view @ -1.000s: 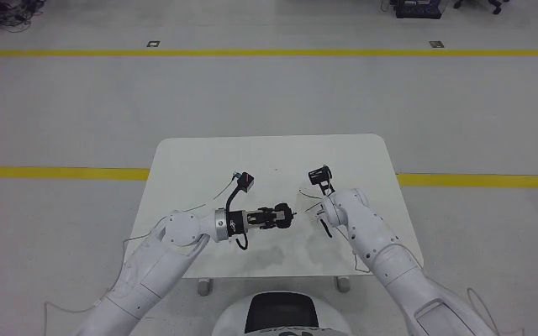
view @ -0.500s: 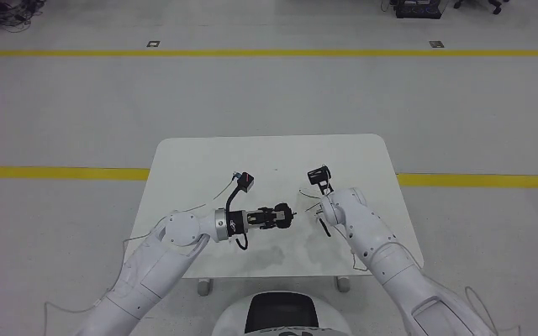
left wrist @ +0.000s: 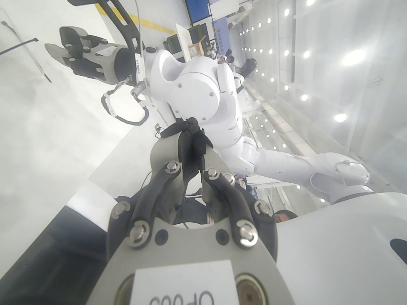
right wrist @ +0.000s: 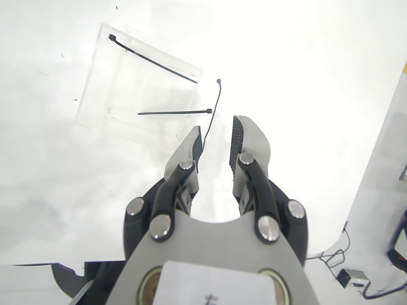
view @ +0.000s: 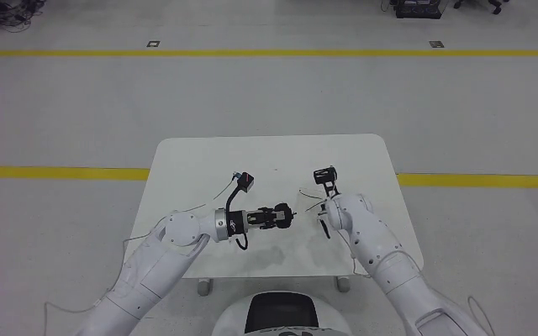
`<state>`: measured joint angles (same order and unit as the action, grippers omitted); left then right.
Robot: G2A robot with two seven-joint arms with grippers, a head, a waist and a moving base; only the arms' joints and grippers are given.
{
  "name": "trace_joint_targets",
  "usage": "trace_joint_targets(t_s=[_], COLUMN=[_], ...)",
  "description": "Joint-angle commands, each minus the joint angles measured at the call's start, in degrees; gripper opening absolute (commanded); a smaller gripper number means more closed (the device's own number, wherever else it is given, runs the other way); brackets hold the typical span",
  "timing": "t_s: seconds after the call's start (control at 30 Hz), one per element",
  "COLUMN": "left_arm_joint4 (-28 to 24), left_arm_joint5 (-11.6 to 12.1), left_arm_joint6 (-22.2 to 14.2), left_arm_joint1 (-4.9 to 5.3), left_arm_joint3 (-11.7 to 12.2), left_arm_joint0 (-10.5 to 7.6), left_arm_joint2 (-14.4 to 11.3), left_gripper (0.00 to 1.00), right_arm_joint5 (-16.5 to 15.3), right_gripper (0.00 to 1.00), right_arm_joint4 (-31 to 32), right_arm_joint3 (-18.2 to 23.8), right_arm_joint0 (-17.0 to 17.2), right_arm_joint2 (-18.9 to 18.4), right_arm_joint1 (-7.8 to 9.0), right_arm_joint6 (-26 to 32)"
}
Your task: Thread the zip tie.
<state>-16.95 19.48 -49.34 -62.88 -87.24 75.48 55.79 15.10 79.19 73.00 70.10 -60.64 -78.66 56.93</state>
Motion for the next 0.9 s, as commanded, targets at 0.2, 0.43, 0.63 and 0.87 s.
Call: trace_joint_targets(t_s=[0.2, 0.43, 0.63, 0.87], left_arm_joint4=[0.0, 0.0, 0.0, 0.0], left_arm_joint5=[0.0, 0.0, 0.0, 0.0], left_arm_joint6=[0.0, 0.0, 0.0, 0.0], left_arm_joint1=[0.00, 0.00, 0.00, 0.00], left_arm_joint3=[0.0, 0.0, 0.0, 0.0], left_arm_joint0=[0.00, 0.00, 0.00, 0.00], left_arm_joint2=[0.0, 0.0, 0.0, 0.0], left_gripper=[0.00, 0.00, 0.00, 0.00], right_arm_joint5=[-3.9, -4.6, -4.4, -3.2], right_gripper=[1.00, 1.00, 1.00, 1.00], right_arm_joint4=[-1.9, -2.3, -6.3, -11.4], right_arm_joint3=[8.6, 9.3, 8.8, 8.2], right_arm_joint0=[4.5, 4.7, 4.9, 4.1], right_arm_joint2=[-5.8, -6.5, -8.8, -11.4], right_arm_joint1=[1.40, 1.54, 1.62, 1.77], right_arm_joint6=[3.6, 4.3, 3.9, 9.6])
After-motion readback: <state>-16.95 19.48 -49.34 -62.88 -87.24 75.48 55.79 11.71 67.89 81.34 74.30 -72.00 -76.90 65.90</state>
